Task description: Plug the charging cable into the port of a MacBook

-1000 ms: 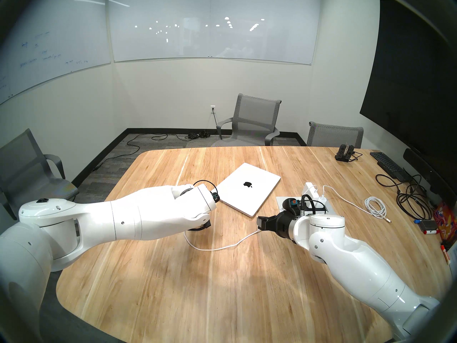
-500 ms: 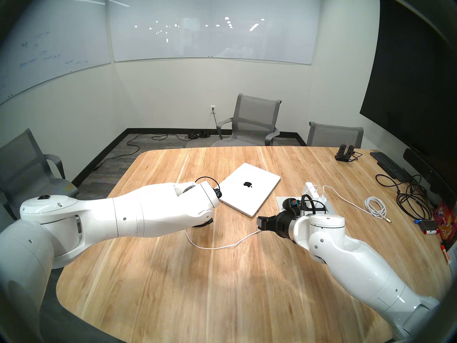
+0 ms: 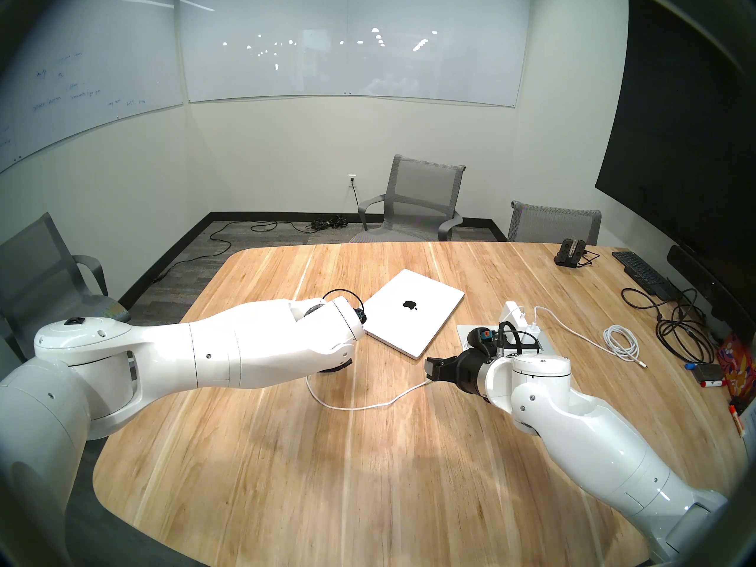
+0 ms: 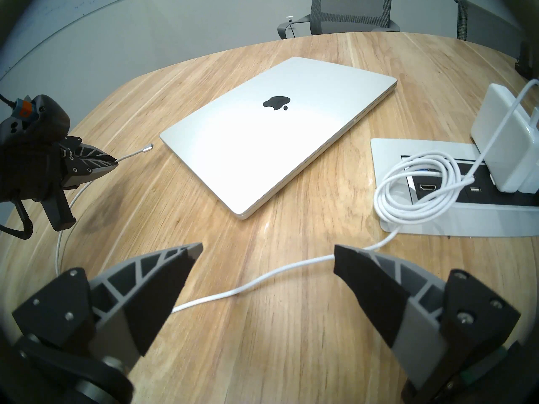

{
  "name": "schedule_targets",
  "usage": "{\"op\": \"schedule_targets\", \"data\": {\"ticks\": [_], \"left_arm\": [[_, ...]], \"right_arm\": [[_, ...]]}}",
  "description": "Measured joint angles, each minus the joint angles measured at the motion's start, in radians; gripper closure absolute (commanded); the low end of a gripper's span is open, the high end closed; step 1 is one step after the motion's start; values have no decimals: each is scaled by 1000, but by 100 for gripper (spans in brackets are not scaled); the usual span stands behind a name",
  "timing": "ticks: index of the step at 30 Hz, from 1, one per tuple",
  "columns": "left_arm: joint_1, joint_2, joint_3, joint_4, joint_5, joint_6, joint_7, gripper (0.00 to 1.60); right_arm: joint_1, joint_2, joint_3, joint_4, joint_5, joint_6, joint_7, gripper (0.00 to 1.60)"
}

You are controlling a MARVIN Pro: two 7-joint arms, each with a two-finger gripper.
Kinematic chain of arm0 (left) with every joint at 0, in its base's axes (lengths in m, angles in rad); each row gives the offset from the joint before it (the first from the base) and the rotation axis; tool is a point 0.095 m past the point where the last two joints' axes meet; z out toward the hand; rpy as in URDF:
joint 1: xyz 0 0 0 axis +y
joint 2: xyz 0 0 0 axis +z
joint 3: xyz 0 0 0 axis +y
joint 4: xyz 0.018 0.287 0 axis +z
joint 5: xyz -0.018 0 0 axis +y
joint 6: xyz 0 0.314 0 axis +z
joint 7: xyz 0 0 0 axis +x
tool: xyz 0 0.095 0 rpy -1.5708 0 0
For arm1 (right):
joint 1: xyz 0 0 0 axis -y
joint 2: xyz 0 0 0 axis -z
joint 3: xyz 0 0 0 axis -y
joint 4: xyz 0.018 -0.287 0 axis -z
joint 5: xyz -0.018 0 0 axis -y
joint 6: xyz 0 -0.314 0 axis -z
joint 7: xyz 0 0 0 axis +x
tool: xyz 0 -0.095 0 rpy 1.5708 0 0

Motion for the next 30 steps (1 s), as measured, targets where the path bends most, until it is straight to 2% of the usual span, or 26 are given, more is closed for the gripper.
{"op": "schedule_targets", "data": {"ticks": [30], "left_arm": [[-15, -30, 34, 52, -13, 0, 10, 160]], "right_arm": [[0, 0, 0, 0, 0, 0, 0, 0]]}}
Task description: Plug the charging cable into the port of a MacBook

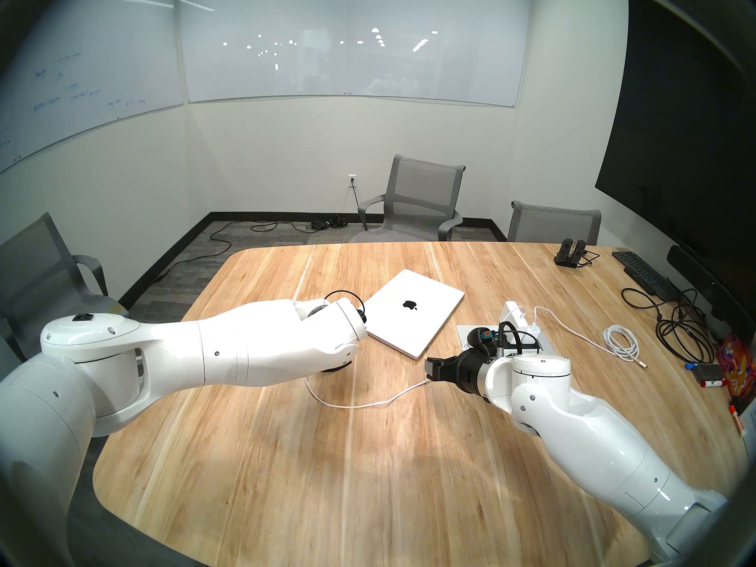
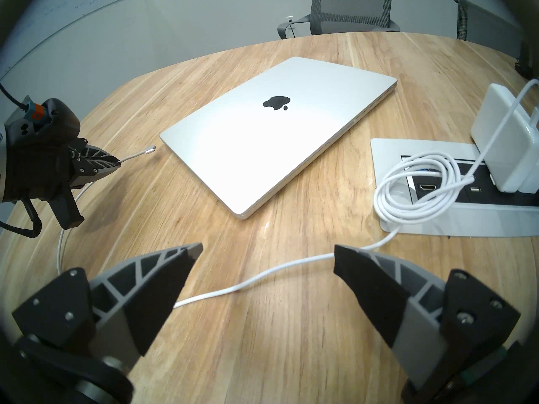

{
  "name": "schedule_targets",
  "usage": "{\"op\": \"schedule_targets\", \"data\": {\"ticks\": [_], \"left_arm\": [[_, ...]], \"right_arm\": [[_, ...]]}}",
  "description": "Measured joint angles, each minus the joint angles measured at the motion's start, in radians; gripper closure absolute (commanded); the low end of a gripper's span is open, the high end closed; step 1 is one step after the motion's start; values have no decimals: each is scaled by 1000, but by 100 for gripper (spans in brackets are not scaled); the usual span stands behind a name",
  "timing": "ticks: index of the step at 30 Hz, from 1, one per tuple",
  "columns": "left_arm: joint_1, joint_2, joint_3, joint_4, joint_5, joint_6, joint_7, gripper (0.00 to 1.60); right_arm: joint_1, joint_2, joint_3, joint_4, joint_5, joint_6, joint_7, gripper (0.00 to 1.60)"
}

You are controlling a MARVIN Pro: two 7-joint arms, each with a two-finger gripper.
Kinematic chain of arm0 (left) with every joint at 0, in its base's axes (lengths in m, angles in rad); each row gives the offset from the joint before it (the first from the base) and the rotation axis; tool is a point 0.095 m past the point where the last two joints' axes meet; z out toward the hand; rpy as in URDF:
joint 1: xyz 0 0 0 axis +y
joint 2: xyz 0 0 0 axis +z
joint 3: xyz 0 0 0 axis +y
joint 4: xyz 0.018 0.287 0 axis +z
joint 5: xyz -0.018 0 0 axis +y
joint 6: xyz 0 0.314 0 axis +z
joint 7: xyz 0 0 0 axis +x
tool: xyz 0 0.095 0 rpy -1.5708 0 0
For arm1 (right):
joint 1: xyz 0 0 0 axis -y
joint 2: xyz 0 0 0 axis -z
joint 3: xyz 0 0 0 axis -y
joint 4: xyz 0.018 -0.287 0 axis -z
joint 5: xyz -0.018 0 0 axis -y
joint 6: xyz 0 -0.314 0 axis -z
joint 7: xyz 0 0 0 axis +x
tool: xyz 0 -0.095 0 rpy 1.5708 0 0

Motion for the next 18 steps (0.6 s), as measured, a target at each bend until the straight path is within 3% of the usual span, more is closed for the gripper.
{"op": "schedule_targets", "data": {"ticks": [18], "left_arm": [[-3, -18, 15, 26, -2, 0, -2, 160]], "right_arm": [[0, 0, 0, 0, 0, 0, 0, 0]]}}
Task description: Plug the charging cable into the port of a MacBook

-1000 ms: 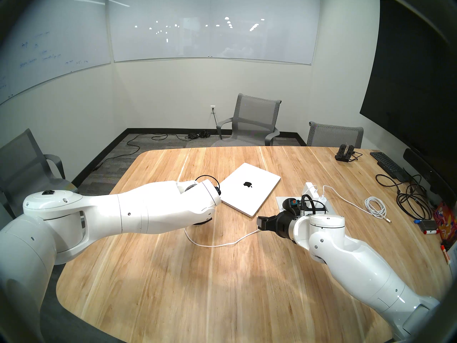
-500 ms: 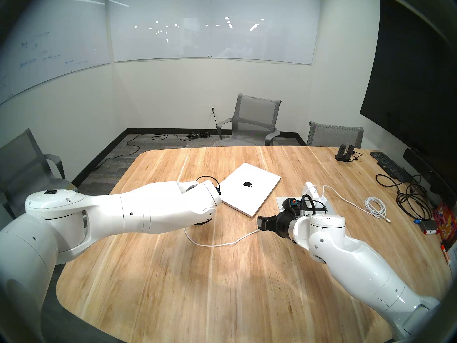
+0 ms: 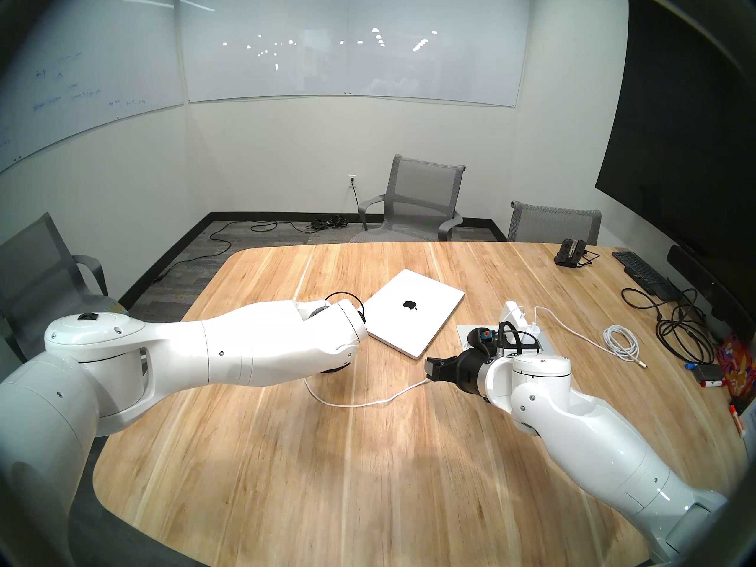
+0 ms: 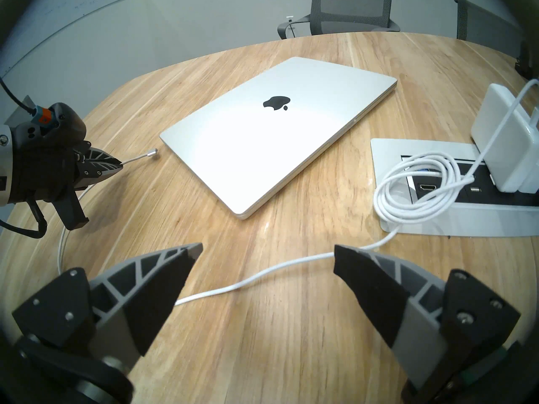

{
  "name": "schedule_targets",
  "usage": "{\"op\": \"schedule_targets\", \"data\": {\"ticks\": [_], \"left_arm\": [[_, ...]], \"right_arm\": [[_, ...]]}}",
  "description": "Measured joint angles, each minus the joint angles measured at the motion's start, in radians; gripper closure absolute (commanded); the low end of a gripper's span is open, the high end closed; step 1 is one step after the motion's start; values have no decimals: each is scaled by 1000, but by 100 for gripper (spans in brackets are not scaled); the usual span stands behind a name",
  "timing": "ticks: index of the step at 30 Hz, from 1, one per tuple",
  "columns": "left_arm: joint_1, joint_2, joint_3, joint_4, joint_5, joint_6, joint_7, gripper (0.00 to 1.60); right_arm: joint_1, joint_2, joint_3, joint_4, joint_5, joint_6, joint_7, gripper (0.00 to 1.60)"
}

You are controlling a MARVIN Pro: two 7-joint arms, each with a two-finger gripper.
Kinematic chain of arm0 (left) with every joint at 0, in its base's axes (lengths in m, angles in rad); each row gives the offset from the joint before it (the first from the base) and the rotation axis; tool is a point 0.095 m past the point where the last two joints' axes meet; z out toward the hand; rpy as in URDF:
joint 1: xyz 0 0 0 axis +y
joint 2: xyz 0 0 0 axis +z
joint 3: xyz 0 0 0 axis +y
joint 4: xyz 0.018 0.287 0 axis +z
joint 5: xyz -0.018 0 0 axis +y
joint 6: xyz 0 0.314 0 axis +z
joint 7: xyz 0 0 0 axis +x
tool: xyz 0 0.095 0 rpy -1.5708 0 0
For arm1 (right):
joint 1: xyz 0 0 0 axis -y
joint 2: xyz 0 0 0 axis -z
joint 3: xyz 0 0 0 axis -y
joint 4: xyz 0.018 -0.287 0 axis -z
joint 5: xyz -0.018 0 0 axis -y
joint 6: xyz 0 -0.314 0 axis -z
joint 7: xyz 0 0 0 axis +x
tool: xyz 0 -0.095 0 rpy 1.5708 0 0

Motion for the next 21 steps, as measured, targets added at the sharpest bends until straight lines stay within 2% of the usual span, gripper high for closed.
{"op": "schedule_targets", "data": {"ticks": [21], "left_arm": [[-7, -23, 6, 21, -2, 0, -1, 160]], "right_arm": [[0, 0, 0, 0, 0, 0, 0, 0]]}}
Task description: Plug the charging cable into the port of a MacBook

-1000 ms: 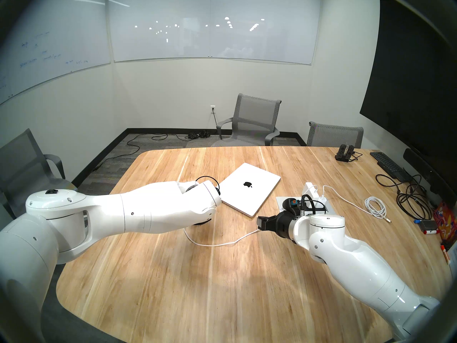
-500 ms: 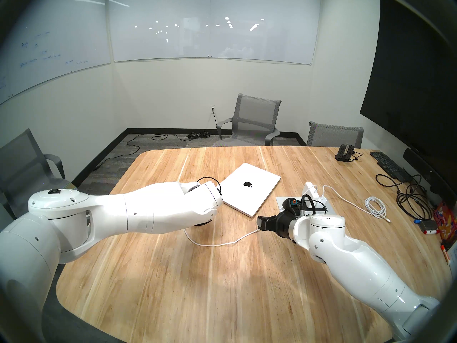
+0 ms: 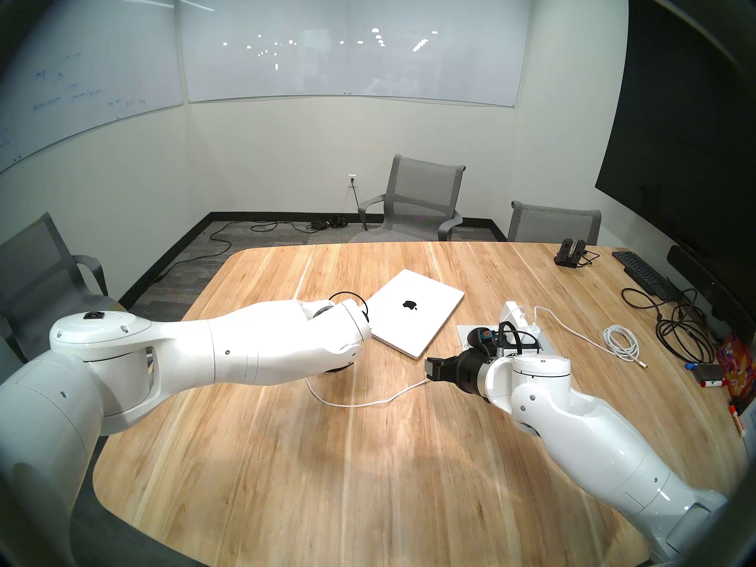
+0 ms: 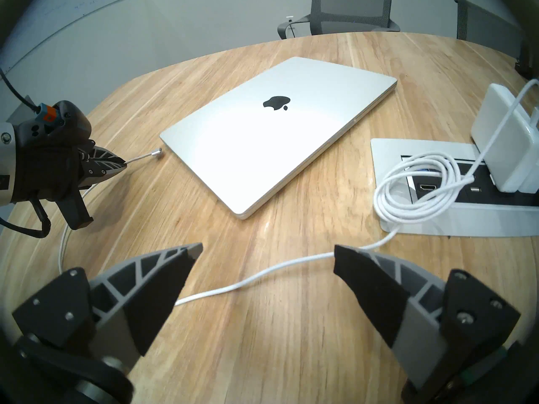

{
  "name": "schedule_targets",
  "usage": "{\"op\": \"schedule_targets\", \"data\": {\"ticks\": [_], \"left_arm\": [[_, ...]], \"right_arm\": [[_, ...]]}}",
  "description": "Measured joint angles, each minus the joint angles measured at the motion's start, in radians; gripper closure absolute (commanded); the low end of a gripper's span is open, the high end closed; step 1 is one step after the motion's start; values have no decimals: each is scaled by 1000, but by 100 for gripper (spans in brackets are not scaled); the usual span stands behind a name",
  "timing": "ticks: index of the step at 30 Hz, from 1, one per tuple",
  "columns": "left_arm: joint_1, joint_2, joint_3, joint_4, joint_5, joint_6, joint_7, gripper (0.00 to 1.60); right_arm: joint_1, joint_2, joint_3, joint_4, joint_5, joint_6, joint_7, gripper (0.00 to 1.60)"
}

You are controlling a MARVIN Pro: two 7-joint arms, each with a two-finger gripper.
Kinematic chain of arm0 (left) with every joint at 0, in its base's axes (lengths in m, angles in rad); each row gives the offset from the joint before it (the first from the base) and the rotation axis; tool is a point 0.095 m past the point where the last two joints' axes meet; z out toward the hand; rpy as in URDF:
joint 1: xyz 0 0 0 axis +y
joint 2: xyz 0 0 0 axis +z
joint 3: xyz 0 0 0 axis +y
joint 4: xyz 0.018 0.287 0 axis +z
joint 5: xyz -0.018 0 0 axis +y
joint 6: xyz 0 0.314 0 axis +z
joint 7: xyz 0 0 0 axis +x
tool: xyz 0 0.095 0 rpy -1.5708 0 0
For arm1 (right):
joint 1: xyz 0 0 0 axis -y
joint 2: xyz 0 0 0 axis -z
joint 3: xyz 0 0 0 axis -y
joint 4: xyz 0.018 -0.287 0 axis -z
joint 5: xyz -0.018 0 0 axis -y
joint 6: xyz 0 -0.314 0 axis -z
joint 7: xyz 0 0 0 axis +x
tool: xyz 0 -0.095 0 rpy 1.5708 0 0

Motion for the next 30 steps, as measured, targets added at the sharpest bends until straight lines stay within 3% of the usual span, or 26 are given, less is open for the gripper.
{"op": "schedule_targets", "data": {"ticks": [30], "left_arm": [[-12, -26, 16, 35, 7, 0, -8, 160]], "right_arm": [[0, 0, 0, 0, 0, 0, 0, 0]]}}
